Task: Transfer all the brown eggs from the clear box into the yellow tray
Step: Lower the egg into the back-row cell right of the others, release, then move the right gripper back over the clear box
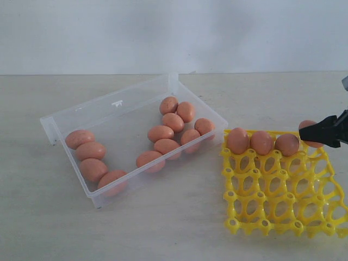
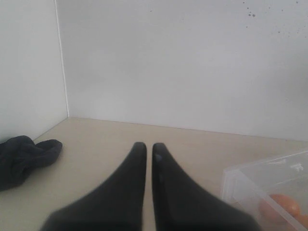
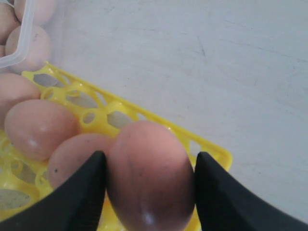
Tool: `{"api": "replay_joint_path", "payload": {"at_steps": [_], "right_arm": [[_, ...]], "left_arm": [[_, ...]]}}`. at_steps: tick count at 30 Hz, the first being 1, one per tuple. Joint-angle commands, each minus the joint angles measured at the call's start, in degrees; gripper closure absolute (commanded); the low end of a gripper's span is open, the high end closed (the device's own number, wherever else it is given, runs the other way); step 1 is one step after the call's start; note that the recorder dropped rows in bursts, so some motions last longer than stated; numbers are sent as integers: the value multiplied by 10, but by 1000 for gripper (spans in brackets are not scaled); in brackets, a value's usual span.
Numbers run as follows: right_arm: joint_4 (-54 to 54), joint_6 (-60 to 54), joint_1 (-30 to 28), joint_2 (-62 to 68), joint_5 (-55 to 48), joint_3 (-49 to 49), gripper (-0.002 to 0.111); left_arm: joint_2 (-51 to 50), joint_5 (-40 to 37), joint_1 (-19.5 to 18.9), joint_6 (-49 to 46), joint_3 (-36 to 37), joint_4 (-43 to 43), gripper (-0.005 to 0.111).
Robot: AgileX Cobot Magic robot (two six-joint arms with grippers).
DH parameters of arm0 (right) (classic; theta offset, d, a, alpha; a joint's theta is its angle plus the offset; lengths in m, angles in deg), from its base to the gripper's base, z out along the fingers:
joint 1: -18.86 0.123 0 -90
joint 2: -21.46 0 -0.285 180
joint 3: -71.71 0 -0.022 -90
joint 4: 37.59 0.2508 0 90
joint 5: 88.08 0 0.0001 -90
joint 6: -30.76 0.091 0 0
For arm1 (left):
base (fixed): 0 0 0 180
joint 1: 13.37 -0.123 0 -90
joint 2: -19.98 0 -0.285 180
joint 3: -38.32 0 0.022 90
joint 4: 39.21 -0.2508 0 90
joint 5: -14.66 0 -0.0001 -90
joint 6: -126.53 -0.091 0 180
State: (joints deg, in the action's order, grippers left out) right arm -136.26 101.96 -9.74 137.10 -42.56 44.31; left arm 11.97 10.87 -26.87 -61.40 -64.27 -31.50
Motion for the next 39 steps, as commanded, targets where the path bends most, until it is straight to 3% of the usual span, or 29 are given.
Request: {"api": "replay_joint_path", "payload": {"at_steps": [1,5,14,21,23,26,28,29,34,39], "right_arm": [[1,2,-4,1,7,4,65],[1,2,-4,1,4,4,54],[2,6,-4,1,9,4,54],[81,26,-4,-30,60,17,54],[95,51,-3,-52,72,21,59],[105,46,19,-88,115,23,86],[106,11,57,-103,133,23,104],[109,-1,84,-108,136,23,108],[116,-24,258,-103,85,23,108],[170,-157,446,-92,-139,43,108]], "left_arm": [[2,9,0,-1,-2,0,103],[2,9,0,-1,-2,0,103],[2,9,0,-1,-2,0,103],[2,9,0,-1,-2,0,103],[2,7,0,-1,-2,0,103],[2,7,0,-1,-2,0,103],[2,7,0,-1,-2,0,103],[2,7,0,-1,-2,0,103],[2,7,0,-1,-2,0,103],[2,7,0,-1,-2,0,103]]}}
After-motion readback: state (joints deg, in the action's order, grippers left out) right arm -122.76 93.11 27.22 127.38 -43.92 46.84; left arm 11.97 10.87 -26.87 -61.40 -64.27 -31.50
